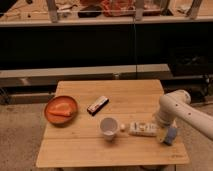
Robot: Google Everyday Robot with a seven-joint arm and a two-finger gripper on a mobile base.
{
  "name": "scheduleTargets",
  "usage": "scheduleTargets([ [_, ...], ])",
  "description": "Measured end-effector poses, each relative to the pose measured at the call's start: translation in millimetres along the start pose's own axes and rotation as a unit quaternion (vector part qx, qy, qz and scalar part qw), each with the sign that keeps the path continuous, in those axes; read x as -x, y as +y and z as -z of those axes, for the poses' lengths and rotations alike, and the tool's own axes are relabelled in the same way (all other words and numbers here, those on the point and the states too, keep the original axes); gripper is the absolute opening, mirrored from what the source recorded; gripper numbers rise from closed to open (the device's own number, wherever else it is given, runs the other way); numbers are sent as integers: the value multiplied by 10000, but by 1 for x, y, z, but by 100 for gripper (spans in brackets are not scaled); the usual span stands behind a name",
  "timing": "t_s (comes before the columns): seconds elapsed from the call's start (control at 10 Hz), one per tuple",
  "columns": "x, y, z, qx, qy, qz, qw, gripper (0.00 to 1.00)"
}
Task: Stand the bottle upright
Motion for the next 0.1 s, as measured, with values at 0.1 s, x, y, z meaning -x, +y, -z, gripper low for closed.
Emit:
scheduleTargets([
  [0.1,2,-1,11,-66,-1,-51,10000,80],
])
